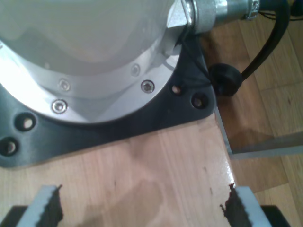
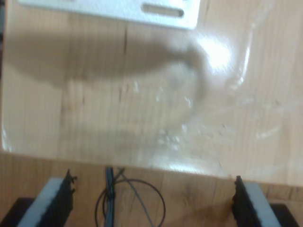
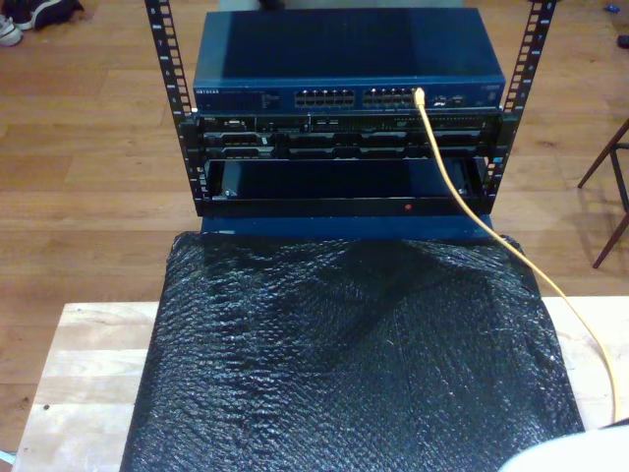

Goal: Grab the cable and plug it in

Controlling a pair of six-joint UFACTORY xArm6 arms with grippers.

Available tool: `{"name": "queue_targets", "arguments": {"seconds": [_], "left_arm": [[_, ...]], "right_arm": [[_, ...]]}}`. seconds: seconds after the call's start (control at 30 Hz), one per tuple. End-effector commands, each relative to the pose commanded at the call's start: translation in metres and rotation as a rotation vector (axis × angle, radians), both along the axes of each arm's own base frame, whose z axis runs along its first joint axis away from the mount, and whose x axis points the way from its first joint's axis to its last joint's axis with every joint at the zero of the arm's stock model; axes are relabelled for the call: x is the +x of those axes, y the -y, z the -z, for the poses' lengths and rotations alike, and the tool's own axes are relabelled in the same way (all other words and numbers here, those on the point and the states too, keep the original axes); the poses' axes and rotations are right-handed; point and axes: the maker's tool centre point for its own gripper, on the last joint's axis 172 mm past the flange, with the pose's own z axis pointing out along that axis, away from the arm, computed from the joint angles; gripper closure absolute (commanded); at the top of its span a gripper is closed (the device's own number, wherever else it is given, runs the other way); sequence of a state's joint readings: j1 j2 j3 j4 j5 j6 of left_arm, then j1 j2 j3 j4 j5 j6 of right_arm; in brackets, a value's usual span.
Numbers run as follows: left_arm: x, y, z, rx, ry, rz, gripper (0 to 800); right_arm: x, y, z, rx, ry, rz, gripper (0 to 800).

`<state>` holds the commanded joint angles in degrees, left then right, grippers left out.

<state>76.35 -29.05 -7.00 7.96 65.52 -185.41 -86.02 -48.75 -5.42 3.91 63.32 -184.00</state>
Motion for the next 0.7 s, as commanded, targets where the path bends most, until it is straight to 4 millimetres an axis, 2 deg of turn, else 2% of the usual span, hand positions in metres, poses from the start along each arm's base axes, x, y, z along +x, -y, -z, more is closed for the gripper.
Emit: {"name": "queue_targets", "arguments": {"seconds": [0.23,0.53,0.7], "left_arm": [[0.0,0.0,0.0,0.0,0.0,0.0,0],[0.0,0.0,0.0,-0.001,0.0,0.0,0],[0.0,0.0,0.0,0.0,0.0,0.0,0]], "right_arm": [[-0.002,0.003,0.003,-0.011,-0.001,0.014,3],[-0.004,0.008,0.027,-0.07,-0.004,0.023,3],[-0.005,-0.001,0.036,-0.034,-0.007,0.028,3]]}}
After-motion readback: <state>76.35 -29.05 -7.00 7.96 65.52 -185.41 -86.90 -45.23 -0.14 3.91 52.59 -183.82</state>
